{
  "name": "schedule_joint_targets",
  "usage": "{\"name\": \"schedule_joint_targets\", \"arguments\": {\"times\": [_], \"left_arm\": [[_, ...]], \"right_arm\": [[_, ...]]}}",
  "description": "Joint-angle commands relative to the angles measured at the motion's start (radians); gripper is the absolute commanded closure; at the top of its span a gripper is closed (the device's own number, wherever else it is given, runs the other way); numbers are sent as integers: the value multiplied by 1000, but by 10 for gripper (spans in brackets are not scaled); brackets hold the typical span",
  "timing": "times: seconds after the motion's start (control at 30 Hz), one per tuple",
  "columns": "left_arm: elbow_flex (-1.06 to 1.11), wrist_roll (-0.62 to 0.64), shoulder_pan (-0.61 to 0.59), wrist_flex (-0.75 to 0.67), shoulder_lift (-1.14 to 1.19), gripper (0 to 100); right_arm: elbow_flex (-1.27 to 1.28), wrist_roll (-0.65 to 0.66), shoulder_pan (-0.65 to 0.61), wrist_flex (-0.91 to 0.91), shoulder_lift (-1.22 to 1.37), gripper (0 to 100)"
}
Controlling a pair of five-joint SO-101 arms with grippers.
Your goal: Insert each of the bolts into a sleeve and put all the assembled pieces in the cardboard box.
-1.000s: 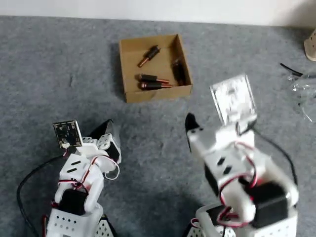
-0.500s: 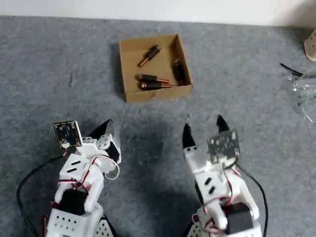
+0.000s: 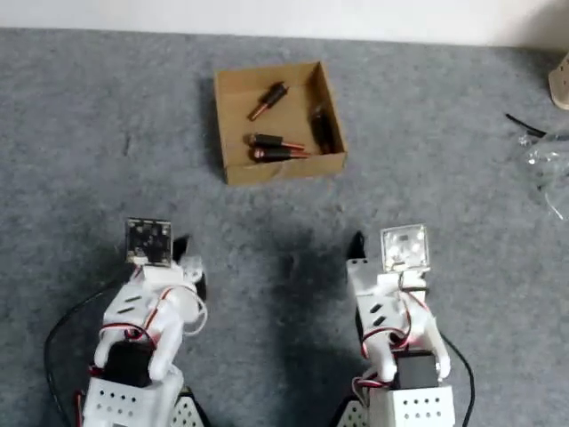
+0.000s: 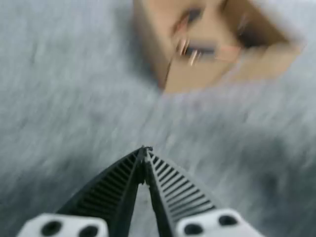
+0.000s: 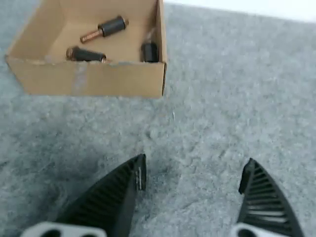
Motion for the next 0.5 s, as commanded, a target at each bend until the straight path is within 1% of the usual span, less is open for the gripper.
{"name": "schedule_joint_targets", "arguments": {"times": [0.0, 0.07, 0.3, 0.4, 0.47], "left_arm": [[7, -60, -45, 169, -12, 994], [41, -66, -42, 219, -12, 994], [36, -68, -50, 404, -12, 993], [36, -68, -82, 407, -12, 993], [36, -63, -124, 407, -12, 993]], "right_arm": [[140, -6, 15, 77, 1, 714], [140, -6, 12, 156, 1, 714], [140, 0, 15, 371, -4, 714], [140, 0, 15, 475, -5, 714], [140, 0, 15, 501, -8, 714]]}}
